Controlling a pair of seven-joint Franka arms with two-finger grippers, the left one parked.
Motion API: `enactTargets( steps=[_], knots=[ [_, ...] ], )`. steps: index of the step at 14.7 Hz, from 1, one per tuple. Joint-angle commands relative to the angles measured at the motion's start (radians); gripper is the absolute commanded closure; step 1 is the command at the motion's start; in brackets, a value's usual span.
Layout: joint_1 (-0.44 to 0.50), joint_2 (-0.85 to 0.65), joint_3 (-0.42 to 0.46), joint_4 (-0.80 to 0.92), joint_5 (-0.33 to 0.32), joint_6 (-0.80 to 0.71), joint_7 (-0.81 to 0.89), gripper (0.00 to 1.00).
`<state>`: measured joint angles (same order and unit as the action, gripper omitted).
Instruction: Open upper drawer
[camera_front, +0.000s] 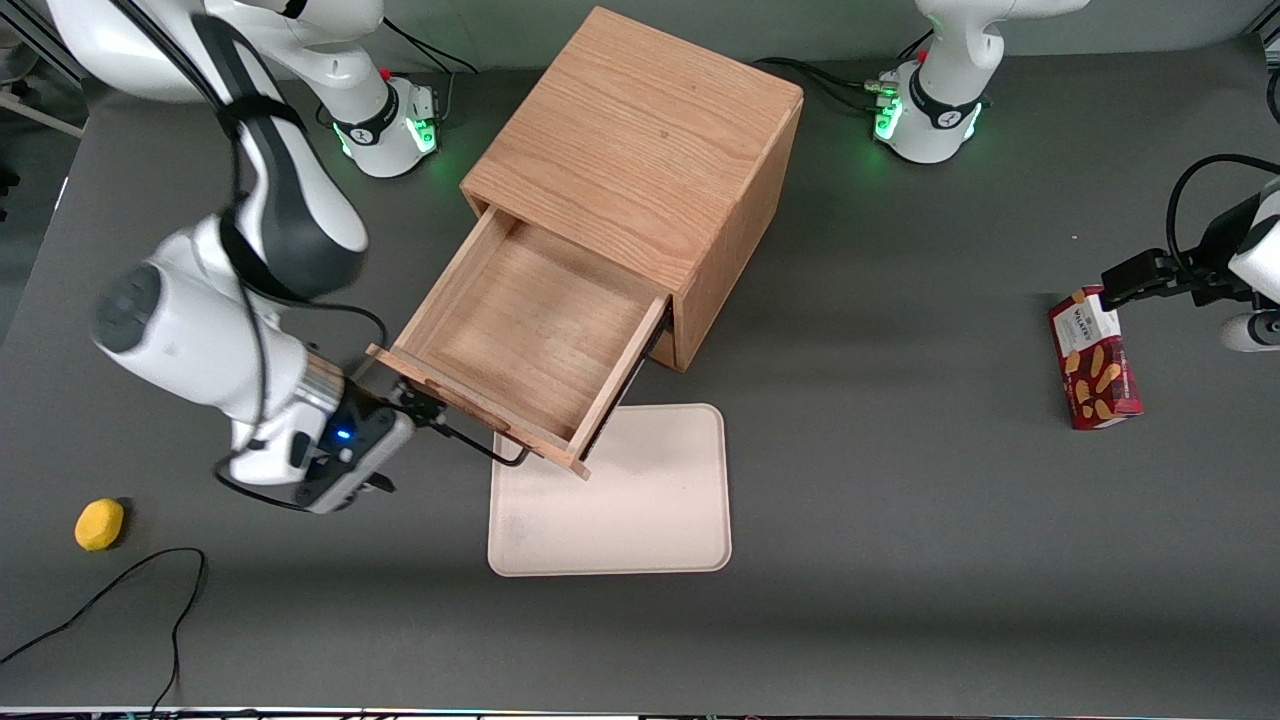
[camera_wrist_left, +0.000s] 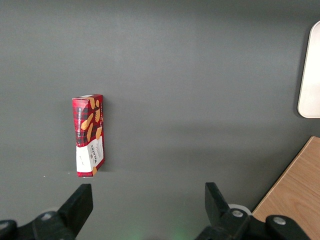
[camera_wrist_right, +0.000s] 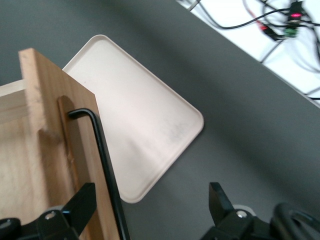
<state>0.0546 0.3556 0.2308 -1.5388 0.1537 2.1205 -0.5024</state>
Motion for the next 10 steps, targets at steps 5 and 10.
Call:
enactTargets(
  steps=[5, 10],
  knots=[
    [-0.053, -0.289, -0.194, -0.107, 0.041, -0.321, 0.352, 0.0],
    [-0.058, -0.392, -0.194, -0.158, -0.124, -0.437, 0.671, 0.0]
  ],
)
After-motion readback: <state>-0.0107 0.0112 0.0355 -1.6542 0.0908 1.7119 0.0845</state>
